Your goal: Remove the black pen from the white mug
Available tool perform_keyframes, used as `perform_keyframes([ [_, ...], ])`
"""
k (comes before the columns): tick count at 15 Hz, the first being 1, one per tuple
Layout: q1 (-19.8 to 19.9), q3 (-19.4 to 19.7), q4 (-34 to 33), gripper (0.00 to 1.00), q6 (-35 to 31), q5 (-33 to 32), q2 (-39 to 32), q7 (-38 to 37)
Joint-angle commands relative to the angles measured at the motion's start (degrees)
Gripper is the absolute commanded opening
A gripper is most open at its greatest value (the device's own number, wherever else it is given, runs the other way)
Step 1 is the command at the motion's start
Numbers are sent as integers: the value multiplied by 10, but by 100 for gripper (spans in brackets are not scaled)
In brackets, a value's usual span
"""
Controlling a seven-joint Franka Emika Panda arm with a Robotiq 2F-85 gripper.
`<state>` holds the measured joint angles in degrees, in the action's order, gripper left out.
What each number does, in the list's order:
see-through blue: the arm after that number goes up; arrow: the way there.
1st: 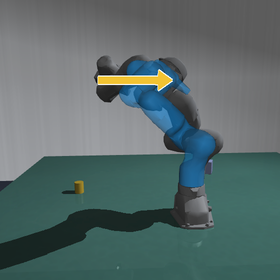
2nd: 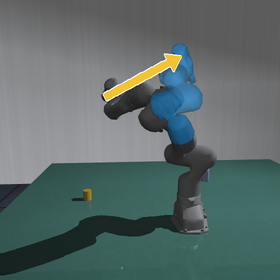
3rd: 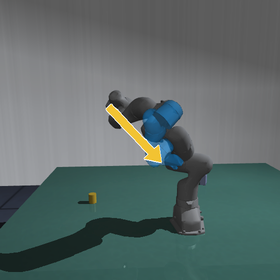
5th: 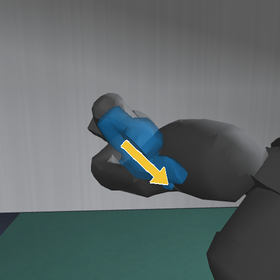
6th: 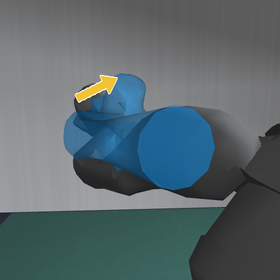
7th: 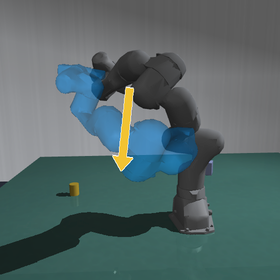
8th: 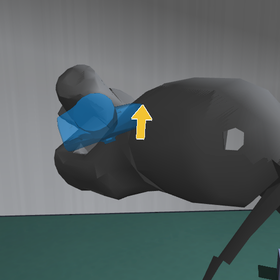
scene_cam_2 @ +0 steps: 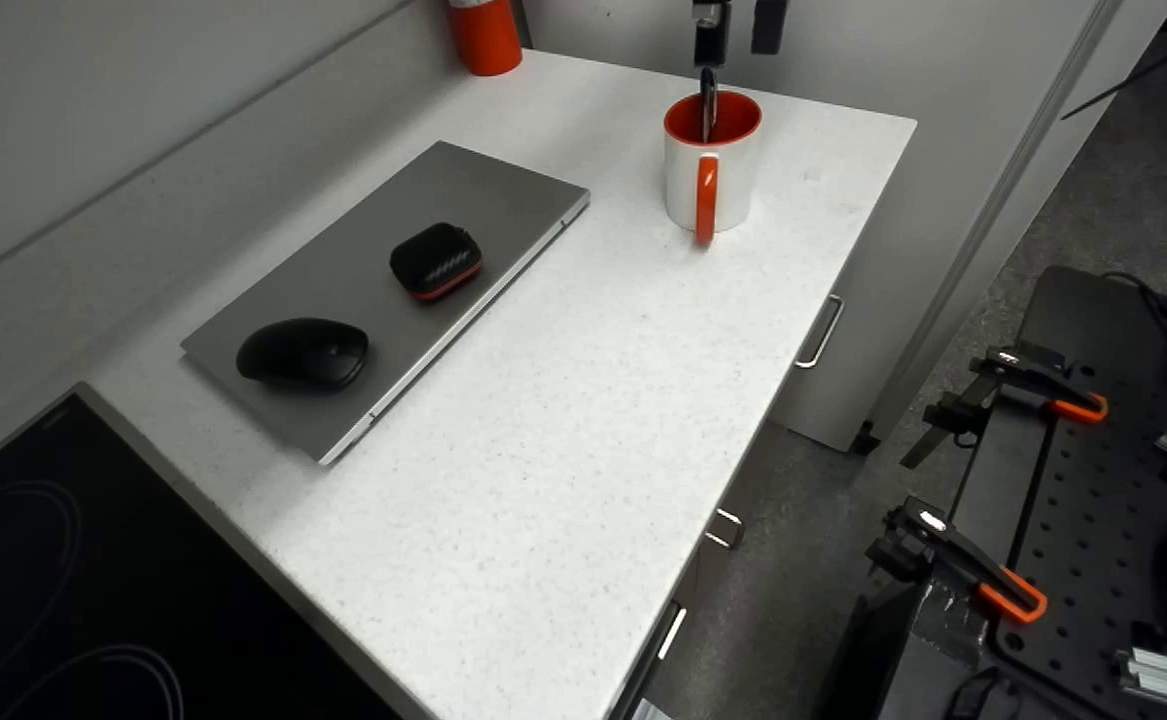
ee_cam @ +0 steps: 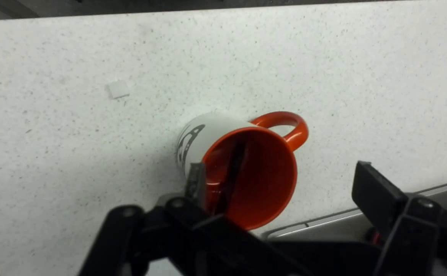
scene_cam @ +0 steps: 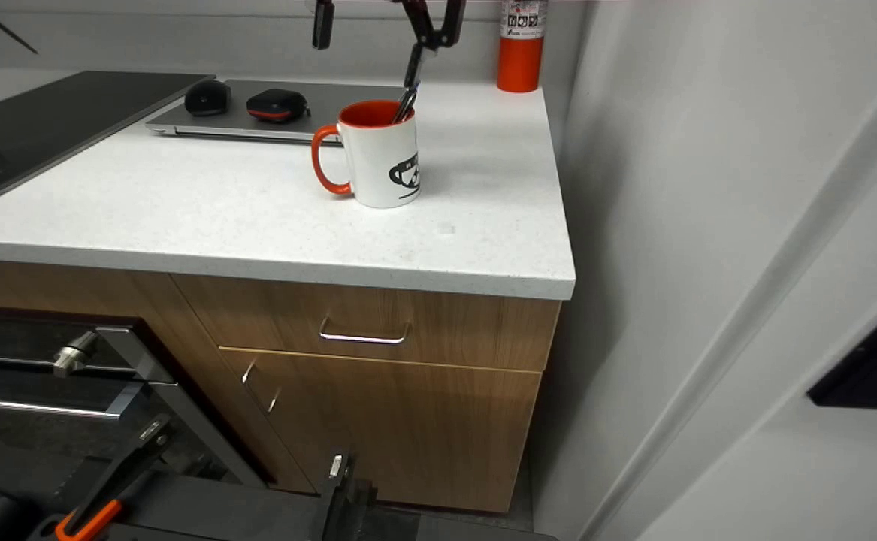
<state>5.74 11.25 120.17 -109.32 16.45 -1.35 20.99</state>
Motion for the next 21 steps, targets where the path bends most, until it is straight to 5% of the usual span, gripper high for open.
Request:
perform_keyframes([
  [1, 15, -11, -7, 100, 2, -1, -8, -1],
  [16, 26, -14, -20, 100, -81, 12, -50, -42],
  [17, 28, -14, -20, 75, -76, 11, -50, -43],
  [21, 32, -15, -22, 50, -75, 17, -52, -38],
])
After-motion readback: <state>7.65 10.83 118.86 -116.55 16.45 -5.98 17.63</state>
